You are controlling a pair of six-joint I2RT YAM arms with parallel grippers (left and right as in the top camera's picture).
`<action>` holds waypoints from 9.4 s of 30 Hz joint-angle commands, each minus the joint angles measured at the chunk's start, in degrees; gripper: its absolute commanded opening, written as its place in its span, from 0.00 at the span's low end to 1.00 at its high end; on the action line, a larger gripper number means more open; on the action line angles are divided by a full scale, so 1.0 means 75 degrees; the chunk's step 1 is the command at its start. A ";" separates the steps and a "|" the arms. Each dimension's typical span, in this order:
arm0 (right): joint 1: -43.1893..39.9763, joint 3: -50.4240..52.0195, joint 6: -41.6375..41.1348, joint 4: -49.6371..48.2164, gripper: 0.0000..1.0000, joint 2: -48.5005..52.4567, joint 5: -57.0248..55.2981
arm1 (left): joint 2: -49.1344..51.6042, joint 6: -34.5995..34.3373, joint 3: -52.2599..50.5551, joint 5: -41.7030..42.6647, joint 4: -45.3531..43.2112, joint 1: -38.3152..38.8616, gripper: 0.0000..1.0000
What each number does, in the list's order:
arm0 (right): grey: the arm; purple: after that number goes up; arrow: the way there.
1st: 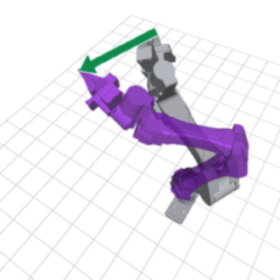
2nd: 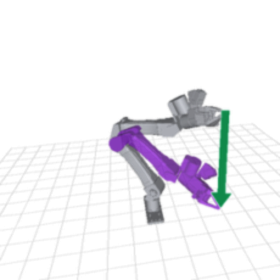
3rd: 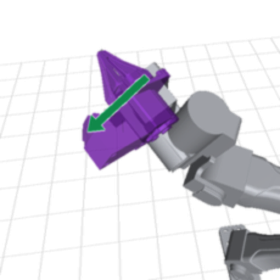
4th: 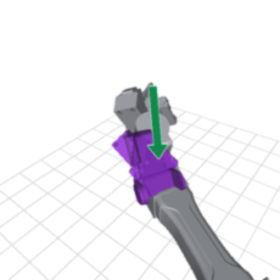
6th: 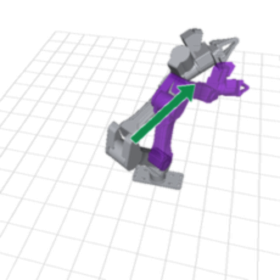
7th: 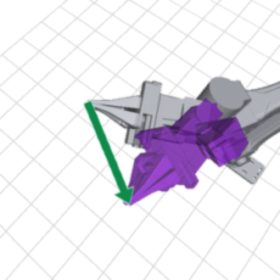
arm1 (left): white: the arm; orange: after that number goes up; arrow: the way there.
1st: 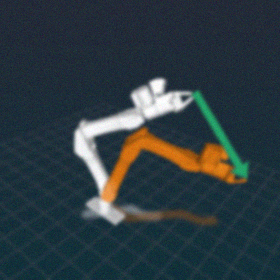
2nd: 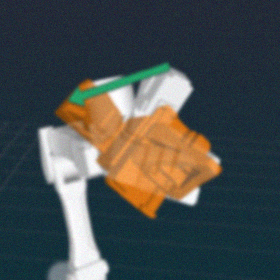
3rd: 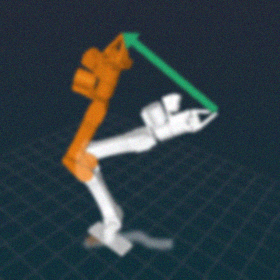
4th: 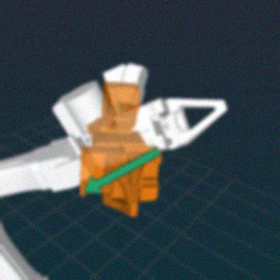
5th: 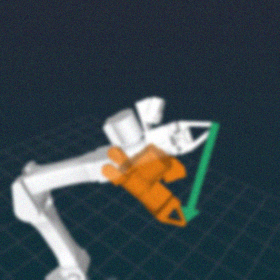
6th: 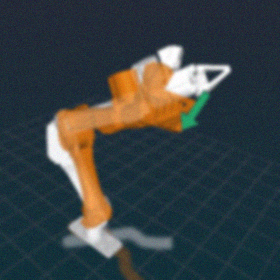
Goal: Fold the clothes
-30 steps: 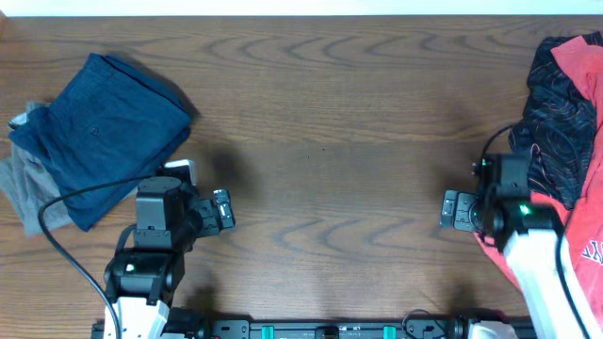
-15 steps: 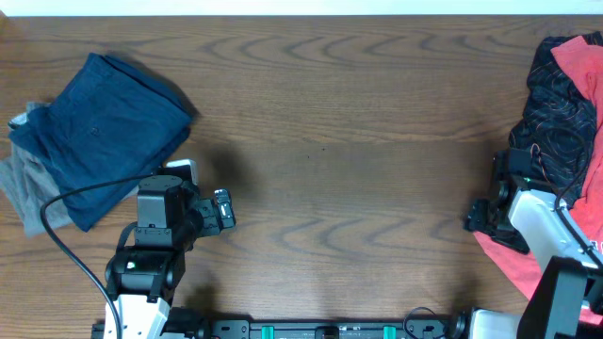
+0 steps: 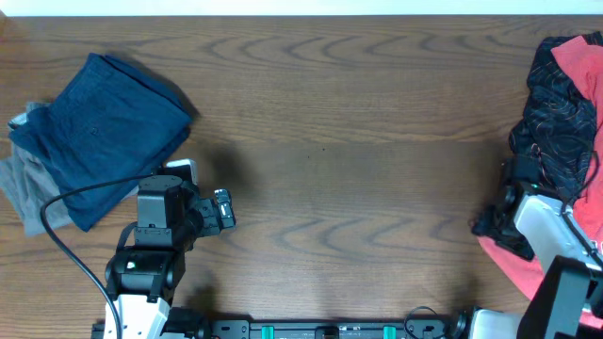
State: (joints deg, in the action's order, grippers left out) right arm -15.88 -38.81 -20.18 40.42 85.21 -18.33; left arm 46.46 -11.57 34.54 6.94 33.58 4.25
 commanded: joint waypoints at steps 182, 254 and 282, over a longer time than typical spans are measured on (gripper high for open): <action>0.1405 -0.1810 0.0548 0.1163 0.59 -0.0804 0.2506 | 0.6408 -0.2200 0.4511 0.3389 -0.1772 0.2891 0.98; 0.1157 -0.1816 0.2261 0.0653 0.16 -0.0446 0.4803 | 0.4712 -0.1037 0.4730 0.2617 -0.5409 -0.0915 0.06; 0.3462 -0.1816 0.2597 -0.3182 0.29 0.2990 0.1883 | 0.4680 -0.1003 0.4832 0.2591 -0.4135 -0.0994 0.06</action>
State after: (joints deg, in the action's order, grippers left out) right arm 9.82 -53.82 1.37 15.09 104.07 1.76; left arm 82.41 -20.47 68.36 25.54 2.26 -2.90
